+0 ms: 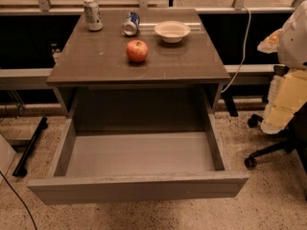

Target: Close top drawer

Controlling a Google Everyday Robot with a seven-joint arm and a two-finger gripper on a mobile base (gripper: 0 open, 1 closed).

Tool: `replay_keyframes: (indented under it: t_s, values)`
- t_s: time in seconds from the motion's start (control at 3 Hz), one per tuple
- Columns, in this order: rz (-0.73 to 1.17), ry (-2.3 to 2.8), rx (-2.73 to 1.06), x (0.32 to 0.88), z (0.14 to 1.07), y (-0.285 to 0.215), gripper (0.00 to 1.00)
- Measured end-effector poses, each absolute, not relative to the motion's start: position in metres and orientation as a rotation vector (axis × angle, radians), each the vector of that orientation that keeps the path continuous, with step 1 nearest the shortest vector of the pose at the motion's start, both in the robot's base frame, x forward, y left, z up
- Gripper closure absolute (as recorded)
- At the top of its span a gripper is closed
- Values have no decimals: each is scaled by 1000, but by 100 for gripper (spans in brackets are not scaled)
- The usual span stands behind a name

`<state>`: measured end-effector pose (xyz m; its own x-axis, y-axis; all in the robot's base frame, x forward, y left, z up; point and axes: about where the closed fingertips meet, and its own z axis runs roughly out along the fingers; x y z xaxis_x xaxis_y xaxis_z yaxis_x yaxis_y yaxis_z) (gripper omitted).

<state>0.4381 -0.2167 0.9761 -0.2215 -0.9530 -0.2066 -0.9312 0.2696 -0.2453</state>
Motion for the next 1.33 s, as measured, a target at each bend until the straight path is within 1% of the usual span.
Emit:
replay_keyframes:
  t_s: [0.33, 0.67, 1.0, 1.33]
  values:
    - [-98, 2232, -1725, 438, 976, -217, 0]
    - [-106, 2225, -1720, 438, 978, -216, 15]
    - [-68, 2215, -1717, 433, 966, -215, 38]
    - [18, 2213, -1734, 423, 939, -209, 62]
